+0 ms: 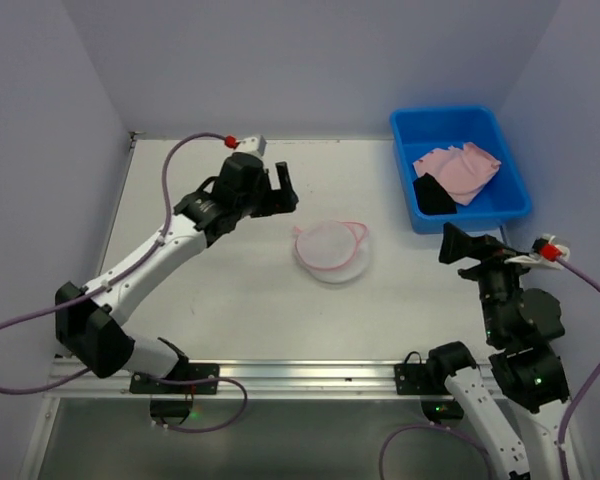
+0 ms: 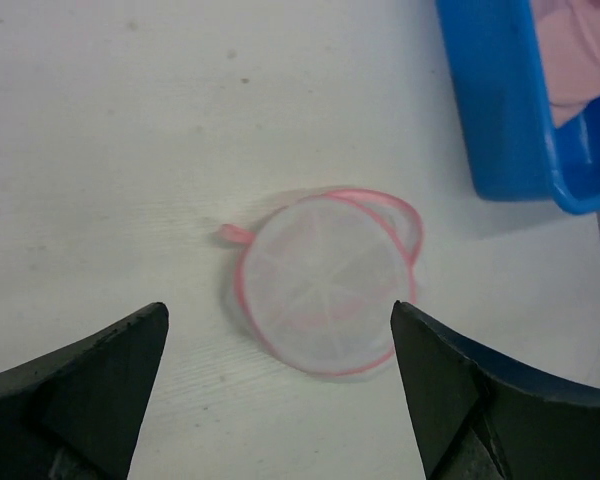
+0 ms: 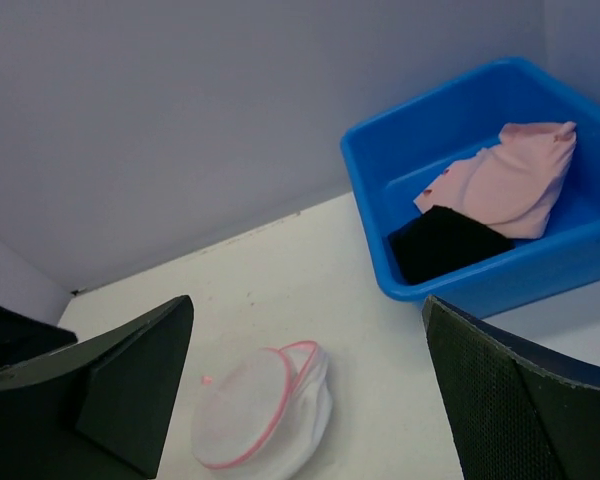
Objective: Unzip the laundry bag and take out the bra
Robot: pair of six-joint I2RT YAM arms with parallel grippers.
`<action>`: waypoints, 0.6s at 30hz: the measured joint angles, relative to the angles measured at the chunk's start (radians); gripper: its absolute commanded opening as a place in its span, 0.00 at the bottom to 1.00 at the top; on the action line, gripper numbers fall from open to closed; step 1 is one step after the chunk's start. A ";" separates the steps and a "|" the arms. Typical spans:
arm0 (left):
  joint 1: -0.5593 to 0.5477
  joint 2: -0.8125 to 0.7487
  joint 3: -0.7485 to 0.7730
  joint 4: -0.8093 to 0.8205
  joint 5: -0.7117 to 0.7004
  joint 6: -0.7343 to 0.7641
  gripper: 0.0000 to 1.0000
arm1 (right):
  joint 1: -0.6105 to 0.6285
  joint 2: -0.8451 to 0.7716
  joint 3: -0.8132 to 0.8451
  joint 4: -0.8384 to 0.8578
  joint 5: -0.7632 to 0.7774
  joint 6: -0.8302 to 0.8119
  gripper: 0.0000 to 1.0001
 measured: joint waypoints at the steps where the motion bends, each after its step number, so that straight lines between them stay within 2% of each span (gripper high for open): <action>1: 0.036 -0.041 -0.037 -0.007 -0.009 0.008 0.98 | 0.000 -0.013 0.016 -0.010 0.013 -0.014 0.99; 6: 0.166 -0.303 -0.233 -0.026 -0.111 0.059 1.00 | 0.000 -0.115 0.036 -0.043 0.041 -0.092 0.99; 14: 0.177 -0.702 -0.426 -0.055 -0.337 0.156 1.00 | 0.000 -0.282 -0.013 -0.075 0.065 -0.183 0.99; 18: 0.177 -0.897 -0.551 -0.070 -0.419 0.175 1.00 | 0.000 -0.288 -0.093 -0.071 0.064 -0.213 0.99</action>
